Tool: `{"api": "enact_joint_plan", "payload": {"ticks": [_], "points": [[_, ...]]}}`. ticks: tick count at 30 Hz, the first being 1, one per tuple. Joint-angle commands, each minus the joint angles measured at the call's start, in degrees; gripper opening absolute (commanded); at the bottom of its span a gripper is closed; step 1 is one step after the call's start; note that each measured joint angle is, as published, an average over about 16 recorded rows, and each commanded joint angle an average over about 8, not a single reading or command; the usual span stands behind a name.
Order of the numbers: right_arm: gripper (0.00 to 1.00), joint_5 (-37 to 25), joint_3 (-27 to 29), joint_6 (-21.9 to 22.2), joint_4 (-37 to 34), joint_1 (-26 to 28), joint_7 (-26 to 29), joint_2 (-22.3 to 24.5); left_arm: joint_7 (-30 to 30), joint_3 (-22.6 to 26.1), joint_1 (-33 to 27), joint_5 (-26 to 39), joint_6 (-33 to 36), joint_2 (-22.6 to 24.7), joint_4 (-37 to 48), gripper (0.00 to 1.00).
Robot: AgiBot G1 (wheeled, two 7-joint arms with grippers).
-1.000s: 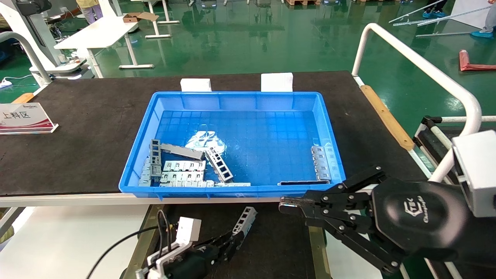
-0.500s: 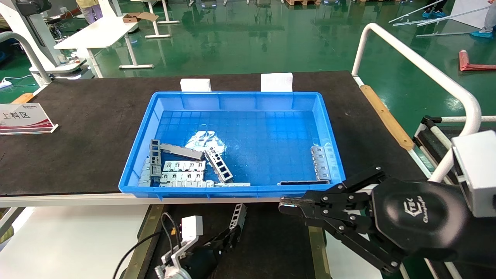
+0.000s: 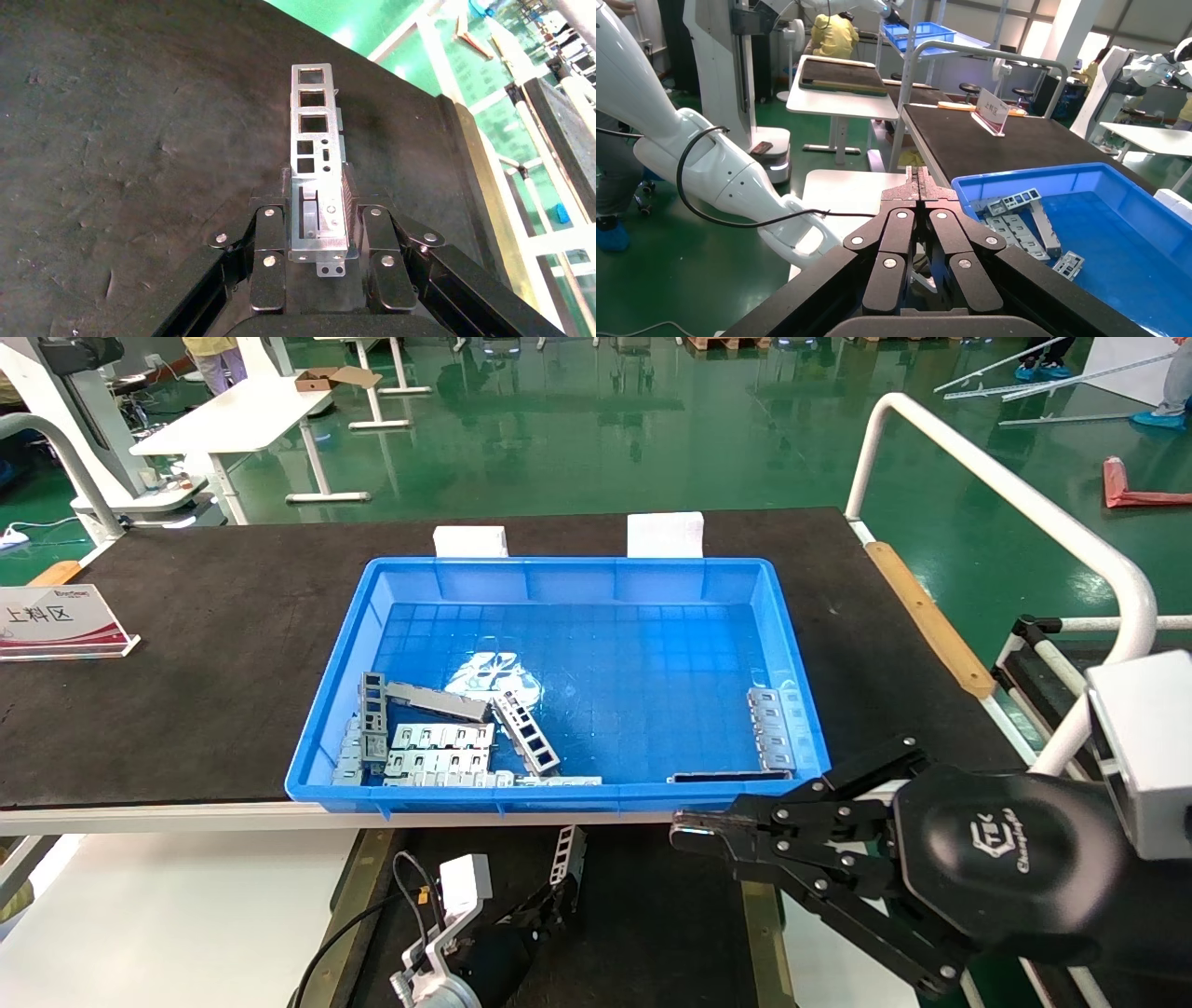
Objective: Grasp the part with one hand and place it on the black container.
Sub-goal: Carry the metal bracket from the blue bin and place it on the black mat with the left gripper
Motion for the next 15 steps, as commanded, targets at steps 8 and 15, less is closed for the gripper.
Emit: {"api": "enact_joint_plan", "payload": {"ticks": [8,15], "points": [[0.84,0.0,0.0,0.0,0.0,0.0,0.0,0.0,0.6,-0.7,0.3,0.4,0.5,1.1,1.5,0.75],[1.00,0.0,-0.1,0.0,0.0,0.0,0.0,0.0,0.5,-0.9,0.6,0.3,0.1,1.2,1.4,1.00]]}}
